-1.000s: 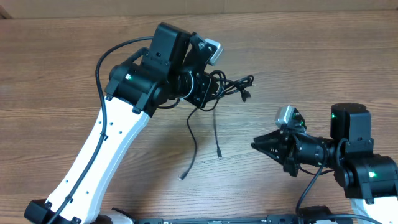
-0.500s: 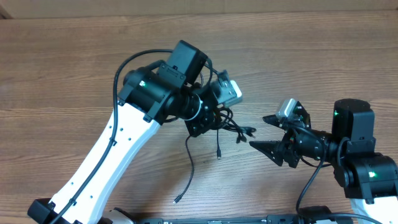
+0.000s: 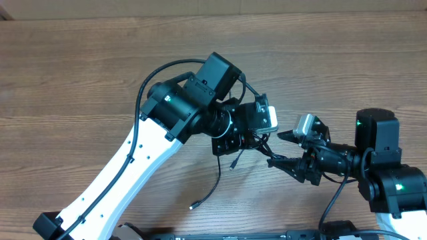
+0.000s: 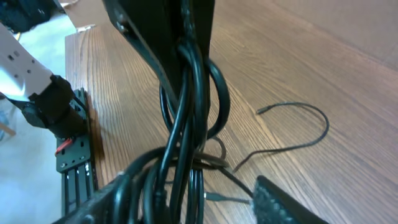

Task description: Untangle cables

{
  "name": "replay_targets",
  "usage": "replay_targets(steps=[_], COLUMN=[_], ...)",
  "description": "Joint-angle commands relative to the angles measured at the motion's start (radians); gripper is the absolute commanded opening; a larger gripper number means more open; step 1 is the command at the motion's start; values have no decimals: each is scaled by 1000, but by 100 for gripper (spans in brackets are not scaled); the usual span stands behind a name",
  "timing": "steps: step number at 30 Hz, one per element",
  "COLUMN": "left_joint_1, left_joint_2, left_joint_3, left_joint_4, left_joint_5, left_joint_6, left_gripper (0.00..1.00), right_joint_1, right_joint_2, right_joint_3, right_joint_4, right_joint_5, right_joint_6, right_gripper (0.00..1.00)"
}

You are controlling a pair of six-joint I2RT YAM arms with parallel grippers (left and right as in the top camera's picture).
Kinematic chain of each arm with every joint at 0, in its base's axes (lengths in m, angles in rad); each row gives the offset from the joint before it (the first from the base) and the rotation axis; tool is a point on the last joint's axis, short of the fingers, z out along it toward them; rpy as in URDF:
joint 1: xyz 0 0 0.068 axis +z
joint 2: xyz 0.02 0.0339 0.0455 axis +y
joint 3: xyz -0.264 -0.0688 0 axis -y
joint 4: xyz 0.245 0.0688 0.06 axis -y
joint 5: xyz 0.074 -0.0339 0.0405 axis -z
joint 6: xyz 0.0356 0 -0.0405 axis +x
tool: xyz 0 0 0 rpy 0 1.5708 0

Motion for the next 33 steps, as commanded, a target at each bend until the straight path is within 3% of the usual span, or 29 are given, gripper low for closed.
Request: replay_targets(steps=[1,3,5,9,13,21,24,27,33], left_joint_1=[-3,-4,-3,-2,1,53,86,134,161], left_joint_2=[-19,-19,-19,-19,-19,-19,-19,-19,-19], left_joint_3=[11,11,11,11,11,11,11,11,11], left_joint_4=[-2,-2,-2,0,13,54,83,127,161], left_joint_5=[23,23,23,13,-99,-500,-512,-509,-509], left_joint_6=[40,40,39,20,-116,-642,-763,-931,-1050], left_gripper=[4,4,4,4,4,4,9,4,4], right_joint_1=[4,4,4,4,3,4,4,4,4], right_joint_2=[-7,-7,-7,-7,-7,-7,-7,-7,-7], right_joint_3=[6,6,6,6,6,6,6,6,6], right_joint_4=[10,13,13,8,-2,-65,-105,-150,-202], right_joint_5=[-39,-46,-45,-45,-41,-34,-34,-34,-14], right_joint_6=[-21,-21,-21,-19,2,5,-2,-2,0], right_gripper=[47,21,4,4,4,4,4,4,4])
